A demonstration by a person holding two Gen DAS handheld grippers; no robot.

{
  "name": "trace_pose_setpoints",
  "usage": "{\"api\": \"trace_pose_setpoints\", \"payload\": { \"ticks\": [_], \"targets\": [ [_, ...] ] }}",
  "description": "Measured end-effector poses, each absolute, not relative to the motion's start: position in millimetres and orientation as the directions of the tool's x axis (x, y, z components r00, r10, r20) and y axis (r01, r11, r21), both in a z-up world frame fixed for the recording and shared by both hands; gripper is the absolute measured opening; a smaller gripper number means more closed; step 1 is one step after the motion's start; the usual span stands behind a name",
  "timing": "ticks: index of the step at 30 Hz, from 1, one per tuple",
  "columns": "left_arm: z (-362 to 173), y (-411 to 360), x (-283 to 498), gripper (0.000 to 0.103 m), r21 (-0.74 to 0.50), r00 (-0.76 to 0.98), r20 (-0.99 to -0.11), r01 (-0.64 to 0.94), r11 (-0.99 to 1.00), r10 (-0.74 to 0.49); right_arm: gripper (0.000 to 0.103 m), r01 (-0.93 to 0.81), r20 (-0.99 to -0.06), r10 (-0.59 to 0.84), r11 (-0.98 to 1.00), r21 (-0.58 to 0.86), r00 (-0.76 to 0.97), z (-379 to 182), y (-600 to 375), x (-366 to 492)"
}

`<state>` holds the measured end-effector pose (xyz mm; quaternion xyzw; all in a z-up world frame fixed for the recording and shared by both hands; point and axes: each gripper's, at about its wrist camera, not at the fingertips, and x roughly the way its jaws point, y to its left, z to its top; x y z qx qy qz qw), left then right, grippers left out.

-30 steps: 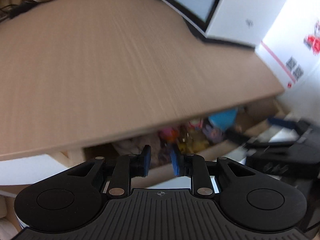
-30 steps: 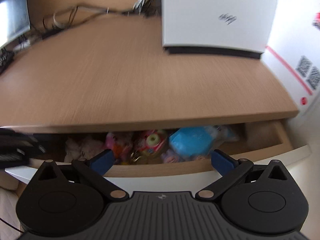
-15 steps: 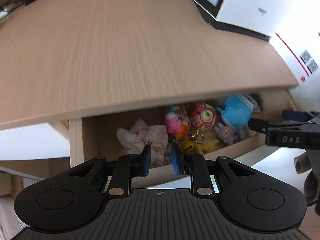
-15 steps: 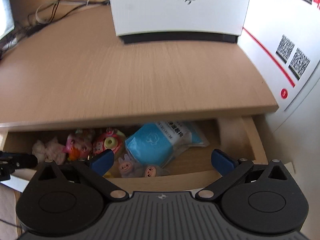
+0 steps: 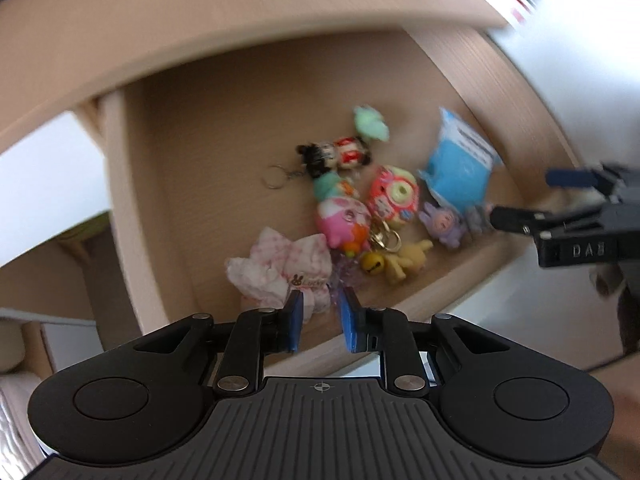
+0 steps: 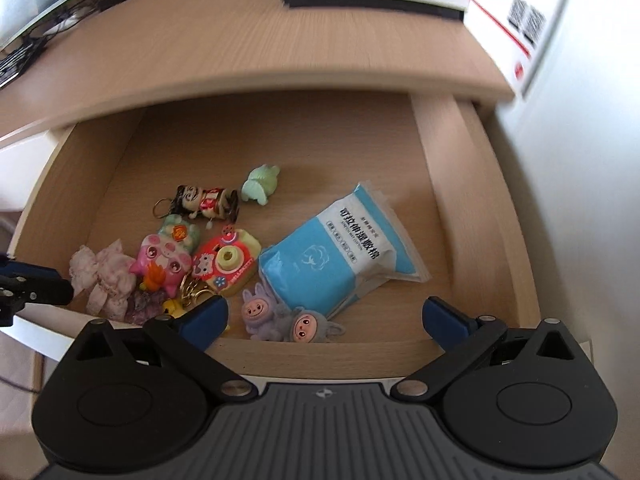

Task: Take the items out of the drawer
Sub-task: 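Grasp the red-white wind-up figurine with the left gripper, then lift the figurine with the left gripper while the right gripper reaches into the drawer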

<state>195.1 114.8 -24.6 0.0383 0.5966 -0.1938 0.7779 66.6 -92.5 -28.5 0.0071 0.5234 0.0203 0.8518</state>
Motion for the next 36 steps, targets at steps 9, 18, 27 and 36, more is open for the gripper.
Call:
{"api": "trace_pose_setpoints", "payload": {
  "ticks": [9,18,27,36],
  "targets": [
    [-9,75,202,0.026,0.046,0.423,-0.840,0.681,0.731,-0.341,0.103,-0.042,-0.907,0.085,0.996,0.074,0.413,-29,-99,15],
    [-64,37,247,0.026,0.134,0.317,-0.915,0.823,0.552,-0.250,0.103,-0.008,-0.892,0.132,0.990,0.143,0.433,-28,-93,35],
    [-95,42,267,0.037,0.034,0.279,-0.928,0.722,0.691,-0.246,0.103,0.006,-0.869,0.130,0.988,0.151,0.477,-26,-92,65],
    [-52,122,261,0.036,-0.133,0.298,-0.924,0.343,0.930,-0.242,0.103,-0.018,-0.880,0.186,0.980,0.198,0.438,-52,-76,129]
  ]
}}
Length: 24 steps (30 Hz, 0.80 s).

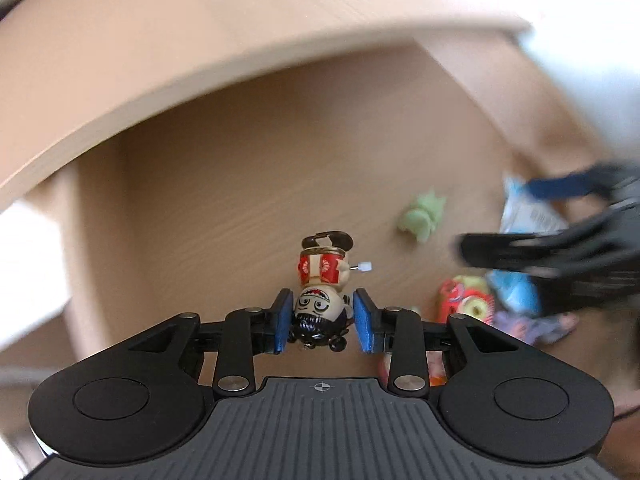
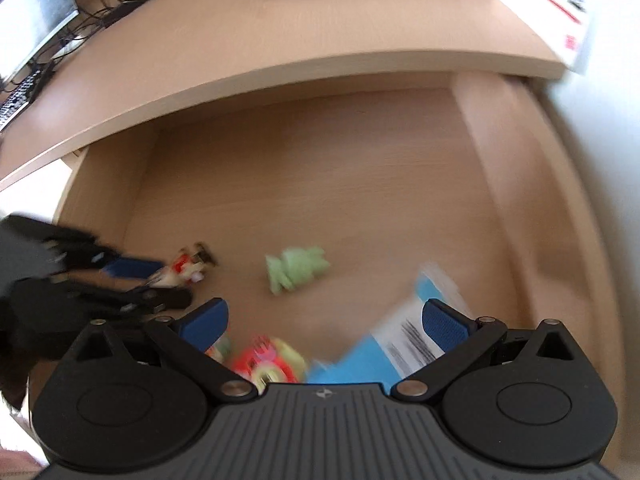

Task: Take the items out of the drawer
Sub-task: 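Lift the figurine with the left gripper while the right gripper reaches into the drawer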

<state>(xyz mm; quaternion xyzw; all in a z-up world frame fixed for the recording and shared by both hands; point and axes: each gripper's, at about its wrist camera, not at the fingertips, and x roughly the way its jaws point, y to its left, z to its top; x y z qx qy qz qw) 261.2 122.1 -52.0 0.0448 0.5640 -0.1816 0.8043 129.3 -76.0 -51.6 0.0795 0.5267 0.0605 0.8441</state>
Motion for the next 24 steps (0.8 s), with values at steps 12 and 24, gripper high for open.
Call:
{"api": "trace_pose_setpoints", "payload": {
  "ticks": [12,24],
  "targets": [
    [8,176,213,0.036,-0.245,0.421,-0.867,0.105,0.964,-0.266,0.095,-0.289,-0.909,0.200,0.953,0.093,0.366,-87,-39,170],
    [-8,148,217,0.036,-0.261,0.358,-0.881,0.176,0.949,-0.309,0.039,-0.375,-0.864,0.227,0.926,0.048,0.450,-52,-29,149]
  ]
}}
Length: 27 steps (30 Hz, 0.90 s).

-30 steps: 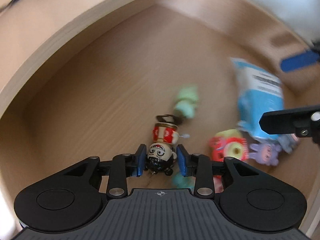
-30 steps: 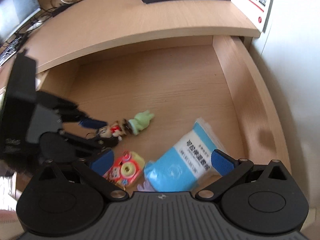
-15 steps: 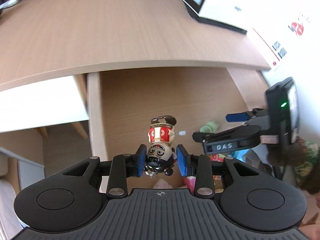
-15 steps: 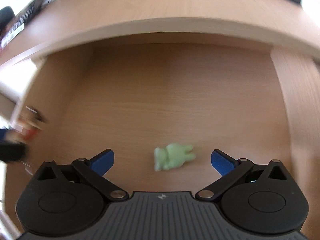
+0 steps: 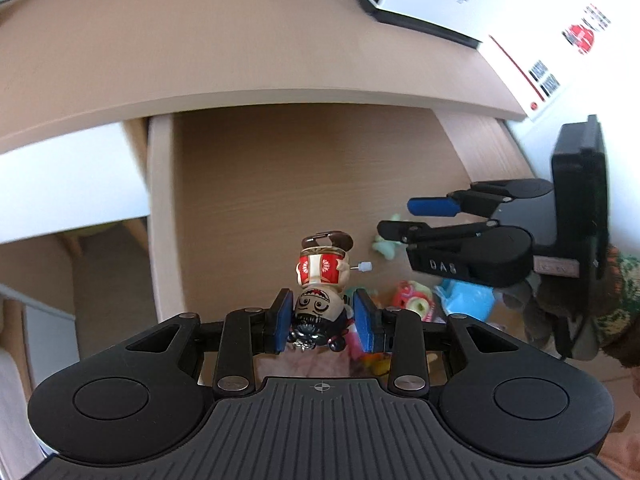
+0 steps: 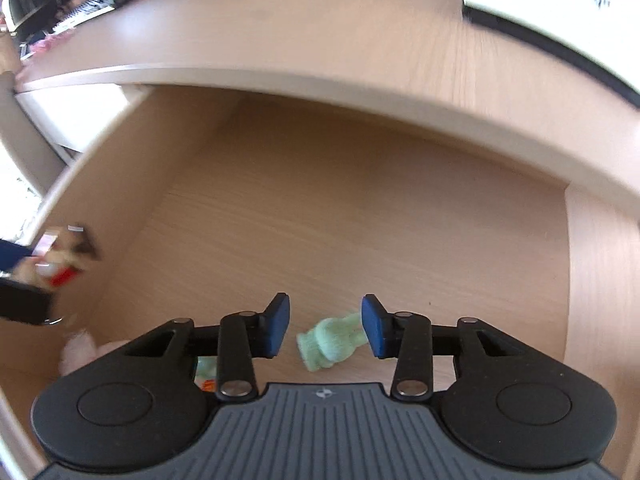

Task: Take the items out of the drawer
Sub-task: 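Lift the figurine with the left gripper while the right gripper reaches into the drawer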

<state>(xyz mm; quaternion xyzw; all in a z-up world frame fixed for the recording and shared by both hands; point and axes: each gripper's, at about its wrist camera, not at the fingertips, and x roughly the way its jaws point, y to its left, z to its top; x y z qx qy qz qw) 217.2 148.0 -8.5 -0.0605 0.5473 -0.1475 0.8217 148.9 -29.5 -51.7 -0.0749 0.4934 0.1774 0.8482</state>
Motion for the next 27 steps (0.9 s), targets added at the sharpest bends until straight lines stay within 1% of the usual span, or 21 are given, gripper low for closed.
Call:
{"api": "trace_pose_setpoints", "payload": {
  "ticks": [1,4,7,9,11,12,13,15,16,17,18,19,21,22,24,25,27],
  "targets": [
    [-9,145,219,0.036,-0.262,0.353,-0.882,0.186,0.947,-0.313,0.040,-0.382,-0.860,0.225,0.924,0.038,0.458,-48,-29,146],
    [-9,140,222,0.036,-0.270,0.343,-0.881,0.200,0.942,-0.325,0.044,-0.370,-0.865,0.211,0.929,0.032,0.456,-45,-36,136],
    [-13,139,223,0.036,-0.284,0.329,-0.884,0.184,0.941,-0.331,0.071,-0.338,-0.894,0.250,0.934,0.120,0.372,-55,-39,134],
    [-16,140,223,0.036,-0.298,0.317,-0.887,0.165,0.940,-0.337,0.072,-0.297,-0.925,0.248,0.941,0.160,0.288,-76,-42,138],
    [-17,142,221,0.036,-0.305,0.319,-0.885,0.151,0.940,-0.338,0.073,-0.291,-0.934,0.235,0.944,0.154,0.268,-79,-40,140],
    [-16,145,220,0.036,-0.306,0.326,-0.884,0.142,0.941,-0.336,0.074,-0.280,-0.937,0.229,0.948,0.154,0.262,-80,-38,143],
    [-15,148,219,0.036,-0.306,0.334,-0.882,0.129,0.943,-0.332,0.079,-0.272,-0.936,0.236,0.948,0.163,0.260,-80,-36,145],
    [-12,157,217,0.036,-0.306,0.357,-0.877,0.099,0.947,-0.321,0.079,-0.271,-0.936,0.266,0.941,0.200,0.230,-78,-30,148],
    [-9,163,215,0.036,-0.308,0.370,-0.874,0.082,0.948,-0.316,0.079,-0.298,-0.920,0.341,0.914,0.276,0.194,-72,-20,145],
    [-6,169,214,0.036,-0.310,0.381,-0.870,0.066,0.948,-0.311,0.079,-0.317,-0.910,0.377,0.896,0.310,0.174,-69,-14,143],
    [-3,175,212,0.036,-0.313,0.393,-0.867,0.050,0.949,-0.306,0.079,-0.317,-0.910,0.377,0.896,0.310,0.174,-69,-14,143],
    [0,180,211,0.036,-0.314,0.404,-0.864,0.033,0.949,-0.300,0.078,-0.364,-0.907,0.398,0.872,0.326,0.139,-65,1,137],
    [4,190,207,0.036,-0.318,0.424,-0.858,0.006,0.948,-0.291,0.076,-0.388,-0.913,0.389,0.866,0.316,0.126,-66,9,135],
    [6,193,206,0.036,-0.321,0.432,-0.855,-0.004,0.947,-0.288,0.068,-0.406,-0.922,0.373,0.863,0.301,0.109,-69,17,134],
    [8,197,204,0.036,-0.329,0.442,-0.850,-0.020,0.944,-0.287,0.064,-0.438,-0.940,0.331,0.860,0.263,0.087,-78,29,133],
    [8,199,203,0.036,-0.334,0.444,-0.848,-0.026,0.942,-0.288,0.055,-0.464,-0.949,0.300,0.857,0.225,0.094,-79,34,132],
    [7,202,200,0.036,-0.341,0.441,-0.848,-0.028,0.940,-0.295,0.051,-0.498,-0.955,0.277,0.846,0.190,0.105,-76,37,132]
  ]
}}
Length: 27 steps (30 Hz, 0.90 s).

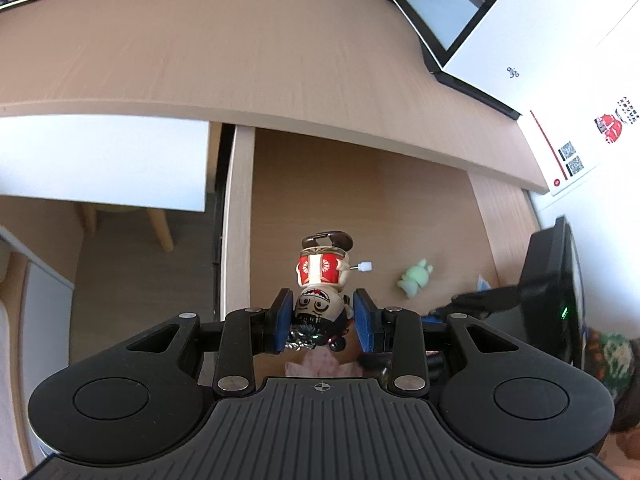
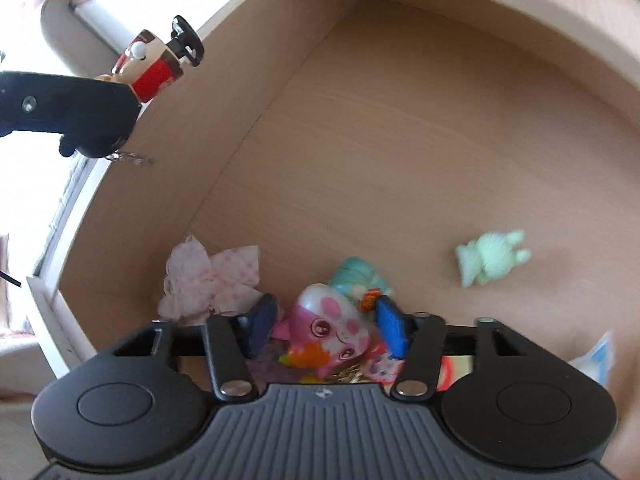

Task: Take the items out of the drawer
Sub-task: 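Lift the figurine with the left gripper while the right gripper reaches into the drawer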

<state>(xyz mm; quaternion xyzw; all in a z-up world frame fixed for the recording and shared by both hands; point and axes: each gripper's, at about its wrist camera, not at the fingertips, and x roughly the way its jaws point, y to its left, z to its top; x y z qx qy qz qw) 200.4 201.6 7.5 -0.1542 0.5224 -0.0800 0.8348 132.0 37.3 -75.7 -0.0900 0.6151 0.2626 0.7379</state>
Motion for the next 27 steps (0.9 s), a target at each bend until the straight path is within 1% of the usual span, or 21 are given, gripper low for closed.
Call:
{"api": "trace_pose_setpoints", "payload": {
  "ticks": [2,4,7,10,13,15,17,18,19,21,22,23,25,26,27],
  "targets": [
    [6,201,200,0.036,-0.344,0.432,-0.850,-0.020,0.939,-0.302,0.047,-0.493,-0.955,0.272,0.851,0.182,0.115,-72,31,133],
    [5,197,201,0.036,-0.346,0.424,-0.851,-0.009,0.938,-0.310,0.042,-0.479,-0.960,0.236,0.867,0.137,0.153,-67,23,134],
    [5,189,206,0.036,-0.347,0.418,-0.849,0.024,0.937,-0.325,0.034,-0.424,-0.952,0.223,0.898,0.117,0.208,-56,7,134],
    [7,178,215,0.036,-0.343,0.411,-0.846,0.065,0.937,-0.339,0.032,-0.341,-0.929,0.235,0.931,0.131,0.285,-38,-15,127],
    [5,168,225,0.036,-0.352,0.392,-0.848,0.088,0.932,-0.358,0.033,-0.306,-0.924,0.243,0.940,0.149,0.295,-41,-19,138],
    [2,164,230,0.036,-0.355,0.380,-0.851,0.093,0.930,-0.362,0.043,-0.280,-0.921,0.262,0.943,0.181,0.288,-43,-28,135],
    [-1,161,231,0.036,-0.352,0.370,-0.856,0.096,0.931,-0.362,0.068,-0.258,-0.925,0.274,0.944,0.206,0.264,-49,-29,135],
    [-3,161,231,0.036,-0.353,0.364,-0.858,0.093,0.931,-0.362,0.071,-0.253,-0.928,0.276,0.944,0.213,0.249,-54,-29,134],
    [-5,161,231,0.036,-0.356,0.356,-0.861,0.087,0.930,-0.363,0.072,-0.247,-0.931,0.282,0.943,0.224,0.233,-51,-37,139],
    [-7,162,229,0.036,-0.361,0.349,-0.863,0.082,0.929,-0.366,0.075,-0.228,-0.938,0.286,0.944,0.240,0.197,-66,-30,146],
    [-7,164,227,0.037,-0.363,0.350,-0.862,0.080,0.929,-0.367,0.082,-0.226,-0.940,0.281,0.945,0.237,0.192,-71,-26,148],
    [-7,166,225,0.037,-0.364,0.352,-0.861,0.076,0.928,-0.367,0.086,-0.240,-0.938,0.283,0.942,0.233,0.201,-72,-20,151],
    [-7,170,222,0.036,-0.367,0.358,-0.860,0.059,0.928,-0.363,0.089,-0.250,-0.945,0.264,0.945,0.213,0.191,-76,-10,157],
    [-7,172,221,0.036,-0.368,0.362,-0.860,0.051,0.928,-0.361,0.095,-0.252,-0.949,0.257,0.945,0.208,0.183,-79,-6,160],
    [-6,175,218,0.036,-0.370,0.367,-0.858,0.045,0.928,-0.360,0.099,-0.252,-0.952,0.250,0.946,0.203,0.174,-82,-3,163]
  ]
}}
